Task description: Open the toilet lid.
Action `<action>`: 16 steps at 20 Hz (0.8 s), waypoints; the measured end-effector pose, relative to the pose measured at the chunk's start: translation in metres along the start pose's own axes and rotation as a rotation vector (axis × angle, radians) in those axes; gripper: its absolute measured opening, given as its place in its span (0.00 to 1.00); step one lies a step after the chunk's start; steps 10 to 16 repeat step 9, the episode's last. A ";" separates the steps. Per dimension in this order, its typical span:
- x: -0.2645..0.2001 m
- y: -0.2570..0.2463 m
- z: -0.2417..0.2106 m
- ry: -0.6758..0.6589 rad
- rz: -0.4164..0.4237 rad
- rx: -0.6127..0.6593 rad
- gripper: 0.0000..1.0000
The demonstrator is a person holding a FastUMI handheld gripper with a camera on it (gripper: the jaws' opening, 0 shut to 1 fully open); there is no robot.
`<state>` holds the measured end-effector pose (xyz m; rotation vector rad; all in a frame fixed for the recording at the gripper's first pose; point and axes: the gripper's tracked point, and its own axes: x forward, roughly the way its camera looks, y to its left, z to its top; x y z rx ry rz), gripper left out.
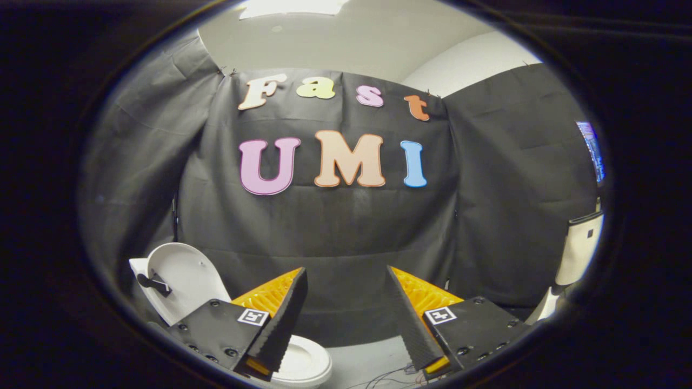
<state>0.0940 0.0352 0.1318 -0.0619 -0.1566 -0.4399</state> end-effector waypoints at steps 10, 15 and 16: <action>-0.009 -0.005 -0.055 0.112 0.221 0.056 0.89; -0.009 -0.005 -0.055 0.112 0.221 0.056 0.89; -0.009 -0.005 -0.055 0.112 0.221 0.056 0.89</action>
